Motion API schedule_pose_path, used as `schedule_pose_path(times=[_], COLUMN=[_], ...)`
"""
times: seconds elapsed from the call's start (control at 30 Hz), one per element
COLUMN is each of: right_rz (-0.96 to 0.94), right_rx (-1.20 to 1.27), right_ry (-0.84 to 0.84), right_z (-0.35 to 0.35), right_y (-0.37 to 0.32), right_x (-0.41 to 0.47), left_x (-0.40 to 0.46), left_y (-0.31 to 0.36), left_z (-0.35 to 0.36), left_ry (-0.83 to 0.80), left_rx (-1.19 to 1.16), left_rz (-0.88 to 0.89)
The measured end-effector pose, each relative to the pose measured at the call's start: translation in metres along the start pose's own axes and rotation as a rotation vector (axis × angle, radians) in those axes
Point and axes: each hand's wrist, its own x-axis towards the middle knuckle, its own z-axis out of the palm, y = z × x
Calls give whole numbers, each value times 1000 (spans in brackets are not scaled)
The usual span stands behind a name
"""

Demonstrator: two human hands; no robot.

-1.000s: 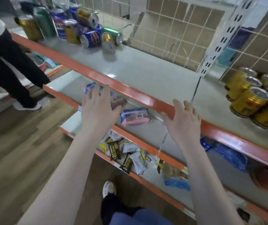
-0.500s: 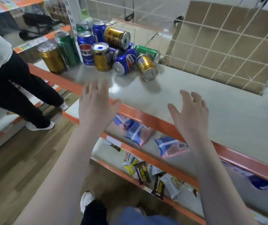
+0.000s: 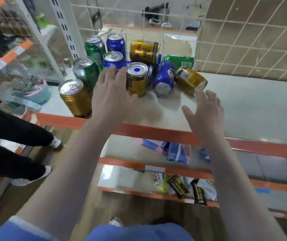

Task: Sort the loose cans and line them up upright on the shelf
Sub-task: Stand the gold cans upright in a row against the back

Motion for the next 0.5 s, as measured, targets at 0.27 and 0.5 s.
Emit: schedule_pose_path(times=[0.27,0.5], right_rz=[63,77], right_rx=[-99,-70], right_ry=[30,-1], right_z=[8,15], right_y=[11,22], right_x=[31,67], left_x=[48,78], left_y=[13,22], left_z=[22,38], left_ry=[-106,-180], left_rx=[32,193], left_rz=[193,271])
